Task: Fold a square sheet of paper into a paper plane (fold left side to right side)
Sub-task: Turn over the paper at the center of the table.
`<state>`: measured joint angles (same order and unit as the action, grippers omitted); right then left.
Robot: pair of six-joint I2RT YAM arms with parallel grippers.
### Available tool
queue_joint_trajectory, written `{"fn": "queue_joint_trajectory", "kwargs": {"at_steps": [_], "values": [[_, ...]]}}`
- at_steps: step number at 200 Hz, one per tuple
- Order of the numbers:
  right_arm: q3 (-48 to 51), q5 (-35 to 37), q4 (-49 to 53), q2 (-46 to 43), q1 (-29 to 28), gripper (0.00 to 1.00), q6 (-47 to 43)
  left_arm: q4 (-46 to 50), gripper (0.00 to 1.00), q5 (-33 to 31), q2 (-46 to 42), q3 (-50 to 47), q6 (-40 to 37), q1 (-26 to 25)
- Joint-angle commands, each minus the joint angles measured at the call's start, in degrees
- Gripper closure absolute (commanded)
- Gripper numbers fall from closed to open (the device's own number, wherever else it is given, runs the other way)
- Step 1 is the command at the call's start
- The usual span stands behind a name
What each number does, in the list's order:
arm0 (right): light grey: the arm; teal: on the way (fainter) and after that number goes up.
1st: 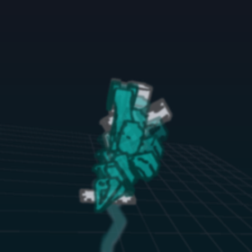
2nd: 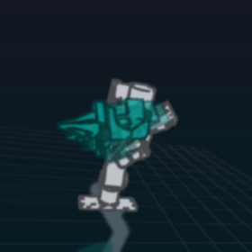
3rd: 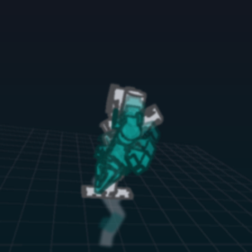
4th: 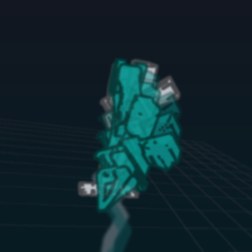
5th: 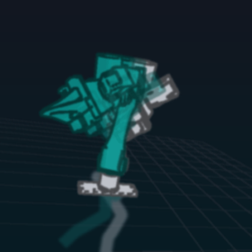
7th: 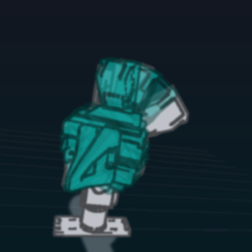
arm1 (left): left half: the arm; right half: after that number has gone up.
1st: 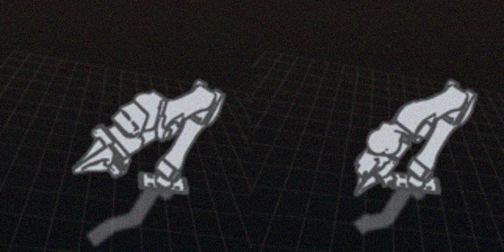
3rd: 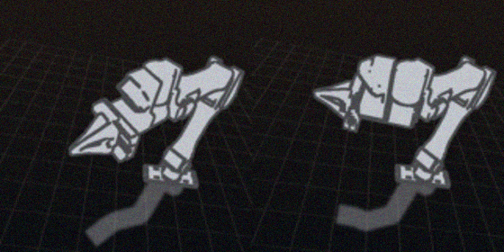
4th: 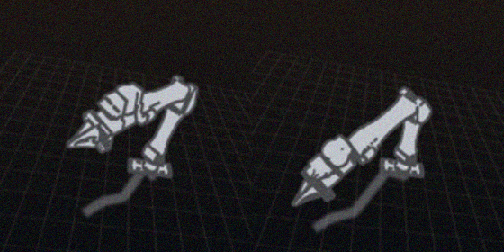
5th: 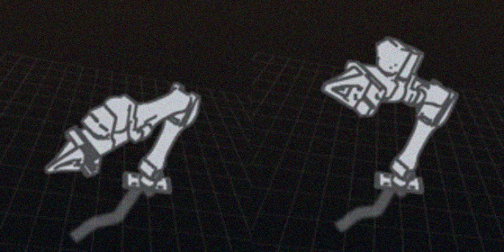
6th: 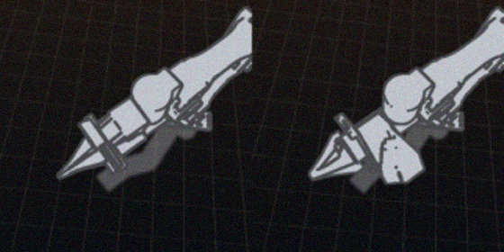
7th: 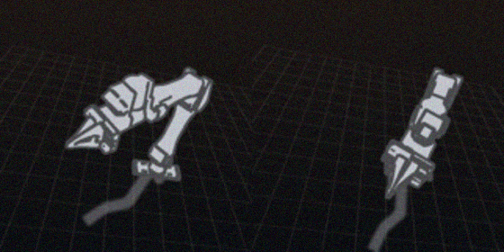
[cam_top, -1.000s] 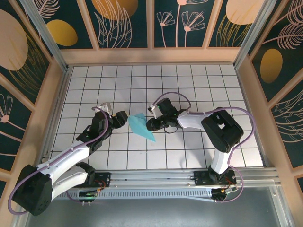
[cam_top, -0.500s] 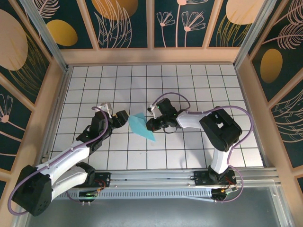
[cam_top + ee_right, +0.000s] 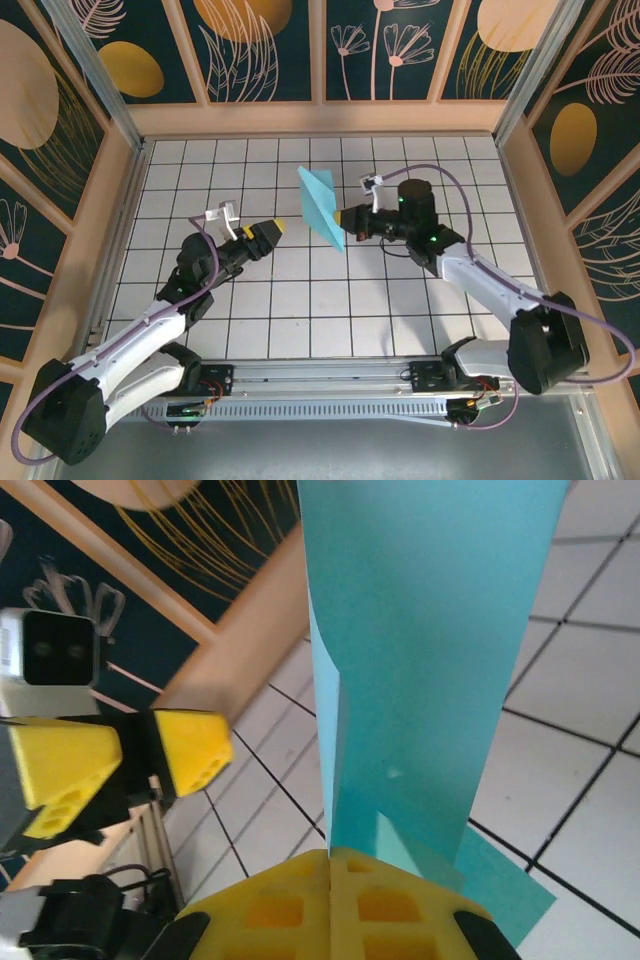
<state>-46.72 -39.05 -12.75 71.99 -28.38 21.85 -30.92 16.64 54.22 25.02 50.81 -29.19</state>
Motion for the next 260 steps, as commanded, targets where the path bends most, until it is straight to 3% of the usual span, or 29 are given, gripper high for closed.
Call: {"fn": "queue_joint_trajectory", "kwargs": {"at_steps": [1,39,135,221,260], "values": [[1.63,-6.68,-5.62,-3.36,0.88,1.0,4.85,-13.47,0.3,11.6,2.12,2.45,4.51,0.27],[1.33,-11.25,-7.93,-4.12,0.69,1.0,8.47,-19.84,0.34,16.25,3.94,3.83,6.17,-0.31],[0.36,-14.8,-13.19,-1.0,-2.64,1.0,11.67,-17.82,0.38,16.53,7.27,6.33,4.3,-1.48],[-0.3,-15.62,-16.63,1.23,-5.19,1.0,14.1,-16.37,0.48,15.34,8.53,6.69,3.83,-1.82],[-0.37,-15.32,-16.53,1.59,-5.44,1.0,14.19,-16.07,0.62,14.53,8.64,6.65,3.96,-1.88]]}}
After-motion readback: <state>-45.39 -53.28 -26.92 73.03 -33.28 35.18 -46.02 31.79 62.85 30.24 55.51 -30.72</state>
